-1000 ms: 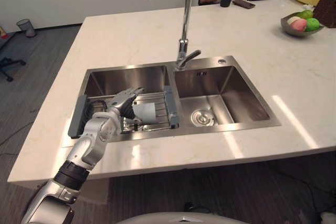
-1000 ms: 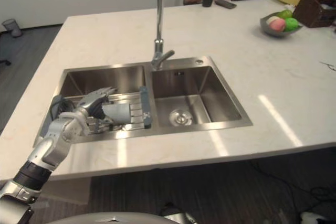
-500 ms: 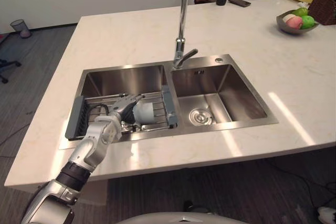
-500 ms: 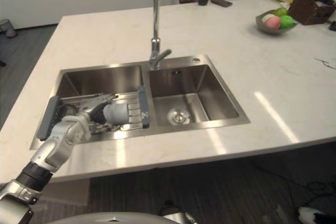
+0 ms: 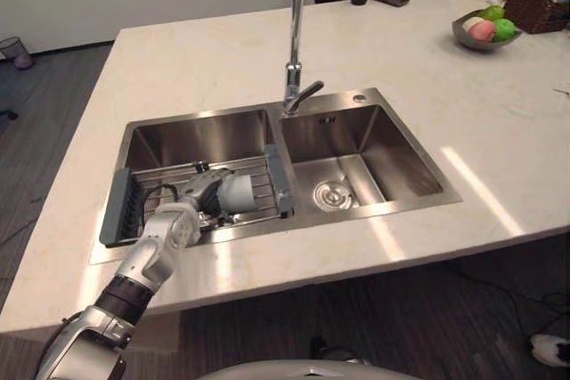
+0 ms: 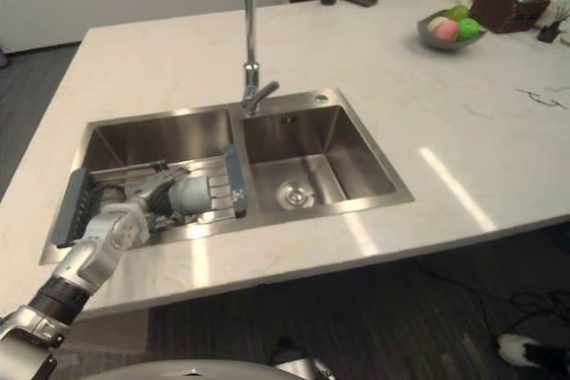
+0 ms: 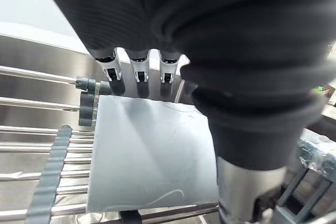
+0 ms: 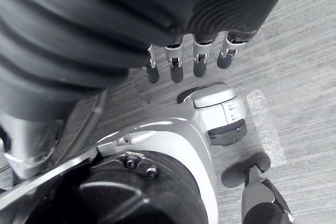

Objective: Walk over to the sink, pick up the cup, carry it to the dishwasher, place the cup inside the dishwasher, then close the dishwasher door

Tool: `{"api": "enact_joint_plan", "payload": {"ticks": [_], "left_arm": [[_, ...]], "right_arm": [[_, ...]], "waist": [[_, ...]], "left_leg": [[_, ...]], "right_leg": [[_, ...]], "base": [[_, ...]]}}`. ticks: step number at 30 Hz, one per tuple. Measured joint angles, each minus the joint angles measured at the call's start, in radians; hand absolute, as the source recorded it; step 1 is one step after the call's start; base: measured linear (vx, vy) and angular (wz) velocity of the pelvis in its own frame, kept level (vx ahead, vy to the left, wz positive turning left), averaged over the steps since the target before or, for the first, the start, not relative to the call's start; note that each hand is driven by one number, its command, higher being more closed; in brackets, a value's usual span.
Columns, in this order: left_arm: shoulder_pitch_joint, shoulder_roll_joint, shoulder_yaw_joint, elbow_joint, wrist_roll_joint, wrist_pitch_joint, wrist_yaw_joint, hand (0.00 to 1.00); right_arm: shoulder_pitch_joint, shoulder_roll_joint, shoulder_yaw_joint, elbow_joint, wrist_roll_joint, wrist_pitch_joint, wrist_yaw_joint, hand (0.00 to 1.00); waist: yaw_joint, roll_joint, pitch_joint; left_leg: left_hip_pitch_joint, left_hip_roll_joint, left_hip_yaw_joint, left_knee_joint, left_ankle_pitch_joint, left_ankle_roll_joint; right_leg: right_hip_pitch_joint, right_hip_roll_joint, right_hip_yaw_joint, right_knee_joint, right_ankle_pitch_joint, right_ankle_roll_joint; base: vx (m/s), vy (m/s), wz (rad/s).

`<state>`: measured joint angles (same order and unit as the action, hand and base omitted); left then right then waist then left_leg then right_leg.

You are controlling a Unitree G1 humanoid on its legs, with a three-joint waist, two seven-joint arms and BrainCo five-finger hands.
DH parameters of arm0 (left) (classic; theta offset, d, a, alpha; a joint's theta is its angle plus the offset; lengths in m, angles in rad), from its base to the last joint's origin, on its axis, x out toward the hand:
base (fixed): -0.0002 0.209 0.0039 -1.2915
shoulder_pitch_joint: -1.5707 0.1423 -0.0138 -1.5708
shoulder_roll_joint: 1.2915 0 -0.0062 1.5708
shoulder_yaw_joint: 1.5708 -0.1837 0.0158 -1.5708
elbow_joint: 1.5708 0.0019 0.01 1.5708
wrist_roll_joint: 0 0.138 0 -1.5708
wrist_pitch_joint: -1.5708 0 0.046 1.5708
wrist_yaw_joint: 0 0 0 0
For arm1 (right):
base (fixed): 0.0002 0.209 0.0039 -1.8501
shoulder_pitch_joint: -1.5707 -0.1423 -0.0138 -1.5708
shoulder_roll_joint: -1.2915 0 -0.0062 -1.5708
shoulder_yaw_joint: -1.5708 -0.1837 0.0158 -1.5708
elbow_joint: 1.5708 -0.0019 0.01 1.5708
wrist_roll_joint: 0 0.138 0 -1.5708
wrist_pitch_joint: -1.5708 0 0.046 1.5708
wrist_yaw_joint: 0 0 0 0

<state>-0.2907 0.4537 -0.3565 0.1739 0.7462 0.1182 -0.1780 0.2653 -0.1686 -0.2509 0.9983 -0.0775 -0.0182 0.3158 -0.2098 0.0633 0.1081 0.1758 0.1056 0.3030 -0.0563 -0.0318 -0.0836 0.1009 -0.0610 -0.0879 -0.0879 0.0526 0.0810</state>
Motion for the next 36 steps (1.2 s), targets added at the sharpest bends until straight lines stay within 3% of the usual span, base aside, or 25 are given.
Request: {"api": "enact_joint_plan", "payload": {"ticks": [11,25,36], "left_arm": [[-0.01,-0.001,0.005,0.077,-0.017,0.019,0.062,0.0],[-0.025,-0.001,0.006,0.201,0.004,0.04,0.08,0.0],[-0.051,-0.003,0.004,0.24,0.067,0.036,0.039,0.0]], "right_arm": [[0.004,0.003,-0.006,0.0,-0.006,-0.007,-0.001,0.0],[0.017,0.011,-0.037,0.0,-0.009,-0.007,-0.001,0.0],[0.024,0.01,-0.037,-0.001,-0.009,-0.007,-0.001,0.0]], "waist": [[-0.011,0.003,-0.001],[-0.016,0.011,-0.006],[-0.028,0.015,-0.008]], "left_leg": [[-0.002,0.0,0.025,0.001,-0.005,0.0],[0.003,0.007,0.054,0.004,-0.01,-0.004],[0.003,0.01,0.056,0.004,-0.01,-0.006]], "right_leg": [[-0.016,0.001,0.025,0.0,0.004,0.003],[-0.025,0.01,0.051,0.0,0.01,0.001],[-0.027,0.014,0.053,0.0,0.01,0.0]], "base": [[-0.01,-0.01,-0.06],[-0.01,-0.01,-0.05],[-0.01,-0.014,-0.01]]}}
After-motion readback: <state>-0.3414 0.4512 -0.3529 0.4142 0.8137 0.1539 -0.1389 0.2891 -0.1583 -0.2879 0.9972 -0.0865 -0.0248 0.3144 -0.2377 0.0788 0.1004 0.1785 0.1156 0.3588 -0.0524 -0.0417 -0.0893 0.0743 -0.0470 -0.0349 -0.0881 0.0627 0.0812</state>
